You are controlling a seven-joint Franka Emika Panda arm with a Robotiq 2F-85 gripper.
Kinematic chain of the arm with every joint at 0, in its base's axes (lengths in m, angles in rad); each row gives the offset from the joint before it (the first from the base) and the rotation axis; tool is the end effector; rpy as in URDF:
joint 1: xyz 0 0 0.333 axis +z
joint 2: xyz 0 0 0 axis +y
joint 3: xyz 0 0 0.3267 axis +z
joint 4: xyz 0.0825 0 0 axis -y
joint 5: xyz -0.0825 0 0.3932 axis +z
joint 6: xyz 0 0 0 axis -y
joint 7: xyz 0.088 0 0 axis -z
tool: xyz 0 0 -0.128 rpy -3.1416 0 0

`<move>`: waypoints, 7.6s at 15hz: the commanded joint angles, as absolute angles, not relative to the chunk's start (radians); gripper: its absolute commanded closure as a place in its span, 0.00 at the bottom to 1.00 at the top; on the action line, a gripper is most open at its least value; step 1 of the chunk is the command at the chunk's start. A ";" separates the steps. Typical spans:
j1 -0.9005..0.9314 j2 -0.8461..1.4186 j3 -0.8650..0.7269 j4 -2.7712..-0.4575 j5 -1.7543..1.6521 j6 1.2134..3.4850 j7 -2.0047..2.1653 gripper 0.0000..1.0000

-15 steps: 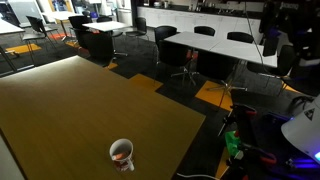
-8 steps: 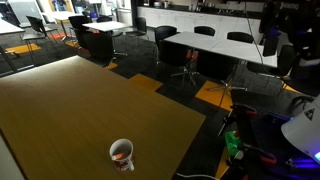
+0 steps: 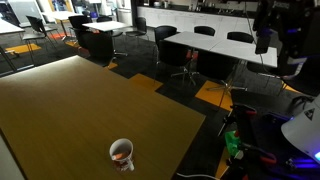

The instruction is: Take the orange marker out of the maroon mug

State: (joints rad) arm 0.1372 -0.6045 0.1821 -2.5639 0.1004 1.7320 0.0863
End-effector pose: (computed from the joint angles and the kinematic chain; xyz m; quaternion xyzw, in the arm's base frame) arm 0.3154 0.1153 0.4278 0.9900 0.0800 -0.1137 0.0245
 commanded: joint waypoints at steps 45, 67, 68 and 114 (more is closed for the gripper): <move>0.077 -0.152 -0.085 -2.401 0.568 2.179 -1.196 0.00; -0.015 0.113 -0.069 -2.265 1.018 1.959 -2.234 0.00; -0.016 0.132 -0.063 -2.258 1.035 1.967 -2.251 0.00; -0.021 0.764 0.078 -1.916 1.195 2.333 -2.517 0.00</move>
State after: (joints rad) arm -0.0091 0.7098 0.0575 -1.9694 1.1719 2.3010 -2.4620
